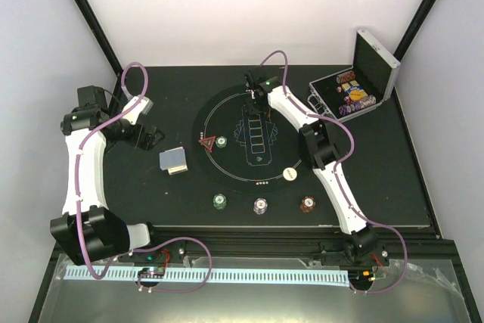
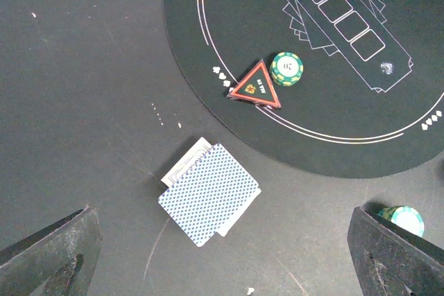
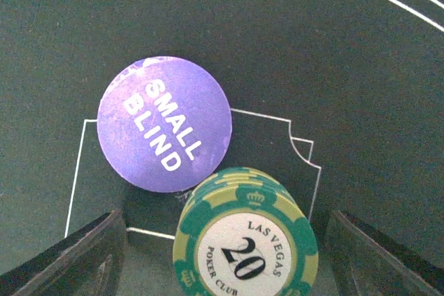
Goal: Distribute texas hold em gaming equipment
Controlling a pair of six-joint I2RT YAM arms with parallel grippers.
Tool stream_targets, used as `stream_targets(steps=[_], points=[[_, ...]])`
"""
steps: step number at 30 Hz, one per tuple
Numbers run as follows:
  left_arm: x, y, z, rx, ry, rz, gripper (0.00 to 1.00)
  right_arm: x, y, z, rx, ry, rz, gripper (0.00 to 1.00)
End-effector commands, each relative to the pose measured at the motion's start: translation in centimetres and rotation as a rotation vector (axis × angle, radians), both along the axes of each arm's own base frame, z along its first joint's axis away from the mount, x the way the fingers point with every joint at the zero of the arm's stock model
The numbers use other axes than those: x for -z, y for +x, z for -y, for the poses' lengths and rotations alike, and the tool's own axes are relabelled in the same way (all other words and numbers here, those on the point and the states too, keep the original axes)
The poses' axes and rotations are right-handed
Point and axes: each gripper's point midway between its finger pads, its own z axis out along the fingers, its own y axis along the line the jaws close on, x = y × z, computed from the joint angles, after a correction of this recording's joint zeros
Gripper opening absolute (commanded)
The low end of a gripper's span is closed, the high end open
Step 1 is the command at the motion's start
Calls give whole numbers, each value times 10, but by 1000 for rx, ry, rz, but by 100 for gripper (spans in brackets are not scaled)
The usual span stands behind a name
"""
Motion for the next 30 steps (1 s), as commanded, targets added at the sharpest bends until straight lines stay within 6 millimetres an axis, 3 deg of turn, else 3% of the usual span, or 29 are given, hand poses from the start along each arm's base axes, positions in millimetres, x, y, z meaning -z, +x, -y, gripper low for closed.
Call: stream_targets(steps=[1,6,8,11,12,14,17,21,25,30], points=[[-20,-2,4,26,-3,47,99,-28,0,14,24,-21,26,86],[-29,-7,8,29,-21,64,99,-100,-13,17,40,37,97,90],[-32,-10,9,30,-24,66,99,-120,-33,17,35,53,109,91],[-36,-13,10,25,-27,66,99,-138,-83,7,-18,76,137,91],[-36,-13,11,24,-30,66,99,-129,-110,0,-47,72,117,92],[-35,-15,11,20,-33,62,99,-133,-154,-18,-118,99,118,92],[-32,-16,10,8,-30,56,99,-122,-222,-48,-222,136,63,93],[-26,-18,10,0,-27,48,99,-106,-298,-89,-353,145,8,93],[-23,-22,11,2,-33,47,99,-83,-342,-116,-442,91,-42,93],[-24,-23,10,-4,-15,54,99,-51,-370,-134,-503,43,-100,93]])
